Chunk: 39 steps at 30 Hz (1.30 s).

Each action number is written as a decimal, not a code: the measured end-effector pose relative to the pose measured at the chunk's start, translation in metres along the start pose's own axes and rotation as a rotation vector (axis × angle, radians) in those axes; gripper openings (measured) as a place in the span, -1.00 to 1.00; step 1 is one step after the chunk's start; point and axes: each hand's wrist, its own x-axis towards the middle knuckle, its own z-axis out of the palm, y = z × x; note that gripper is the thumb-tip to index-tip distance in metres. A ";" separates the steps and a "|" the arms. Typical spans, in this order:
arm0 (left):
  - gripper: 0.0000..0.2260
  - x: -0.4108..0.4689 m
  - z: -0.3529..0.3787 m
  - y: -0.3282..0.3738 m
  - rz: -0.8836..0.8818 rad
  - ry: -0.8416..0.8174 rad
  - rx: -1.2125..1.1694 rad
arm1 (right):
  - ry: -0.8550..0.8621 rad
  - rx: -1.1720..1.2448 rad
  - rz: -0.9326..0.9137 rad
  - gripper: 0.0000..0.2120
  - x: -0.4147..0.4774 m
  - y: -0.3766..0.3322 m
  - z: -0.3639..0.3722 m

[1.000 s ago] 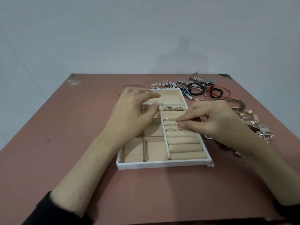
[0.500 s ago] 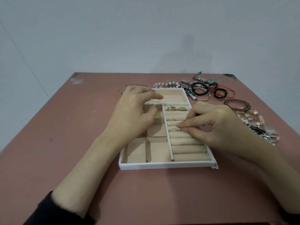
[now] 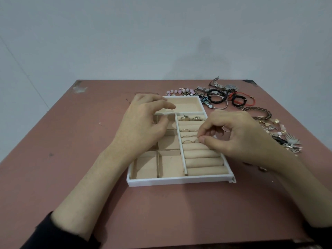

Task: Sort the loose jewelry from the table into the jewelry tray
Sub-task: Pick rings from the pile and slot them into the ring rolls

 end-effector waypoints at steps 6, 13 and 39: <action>-0.69 0.000 0.000 0.001 0.001 0.003 -0.004 | -0.021 -0.020 -0.004 -0.97 0.001 0.002 0.003; -0.71 0.000 0.001 0.000 0.008 0.011 -0.002 | -0.005 0.085 0.075 -0.93 0.001 0.004 0.001; -0.76 0.083 0.072 0.085 0.225 -0.664 0.174 | 0.426 0.089 0.514 -0.91 0.002 0.061 -0.037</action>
